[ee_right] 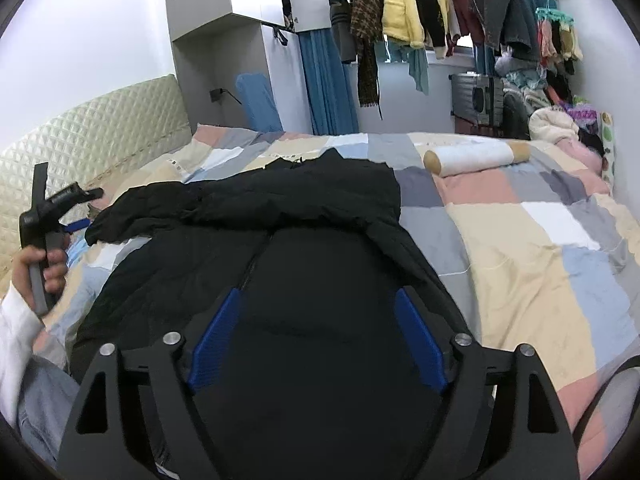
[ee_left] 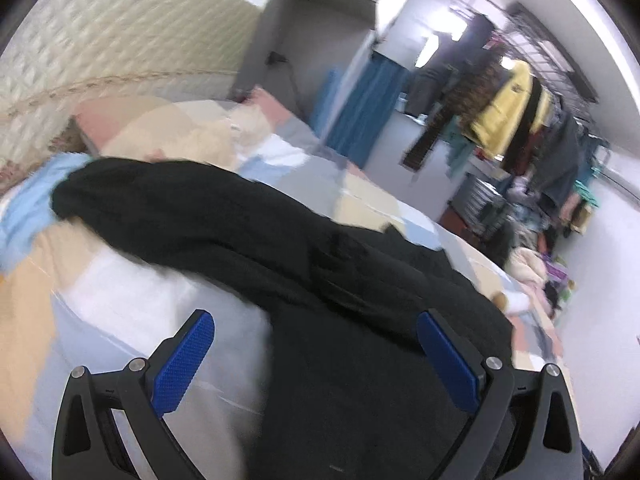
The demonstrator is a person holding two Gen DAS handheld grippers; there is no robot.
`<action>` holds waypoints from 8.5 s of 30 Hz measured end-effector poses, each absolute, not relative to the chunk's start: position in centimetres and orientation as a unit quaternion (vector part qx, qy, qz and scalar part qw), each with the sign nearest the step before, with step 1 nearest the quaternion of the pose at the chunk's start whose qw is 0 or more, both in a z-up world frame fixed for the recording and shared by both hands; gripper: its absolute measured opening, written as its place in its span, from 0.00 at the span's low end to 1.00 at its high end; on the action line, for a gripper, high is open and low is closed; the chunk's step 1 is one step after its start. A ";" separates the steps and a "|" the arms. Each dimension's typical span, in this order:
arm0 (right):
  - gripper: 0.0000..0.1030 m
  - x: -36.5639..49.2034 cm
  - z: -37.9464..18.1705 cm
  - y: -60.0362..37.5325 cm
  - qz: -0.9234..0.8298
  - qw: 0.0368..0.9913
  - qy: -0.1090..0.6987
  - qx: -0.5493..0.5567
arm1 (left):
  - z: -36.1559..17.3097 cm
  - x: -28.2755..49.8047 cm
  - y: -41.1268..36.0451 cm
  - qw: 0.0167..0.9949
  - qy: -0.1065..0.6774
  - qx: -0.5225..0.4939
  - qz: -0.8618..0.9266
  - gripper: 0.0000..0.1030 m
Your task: Fold large clothes
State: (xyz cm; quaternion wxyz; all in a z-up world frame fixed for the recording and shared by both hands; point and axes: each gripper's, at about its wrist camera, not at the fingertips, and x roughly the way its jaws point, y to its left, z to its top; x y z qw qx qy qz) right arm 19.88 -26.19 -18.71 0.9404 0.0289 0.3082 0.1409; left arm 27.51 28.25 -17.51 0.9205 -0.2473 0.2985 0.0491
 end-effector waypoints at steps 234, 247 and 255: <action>1.00 23.3 -27.0 -36.9 0.308 0.718 0.532 0.327 | -29.0 18.0 23.0 0.680 0.645 -0.347 0.034 0.84; 1.00 24.2 -30.0 -38.4 0.247 0.691 0.594 0.330 | -28.9 18.5 18.1 0.686 0.646 -0.318 -0.105 0.84; 1.00 24.1 -29.1 -37.6 0.266 0.701 0.574 0.329 | -27.2 17.8 17.9 0.703 0.597 -0.348 -0.167 0.86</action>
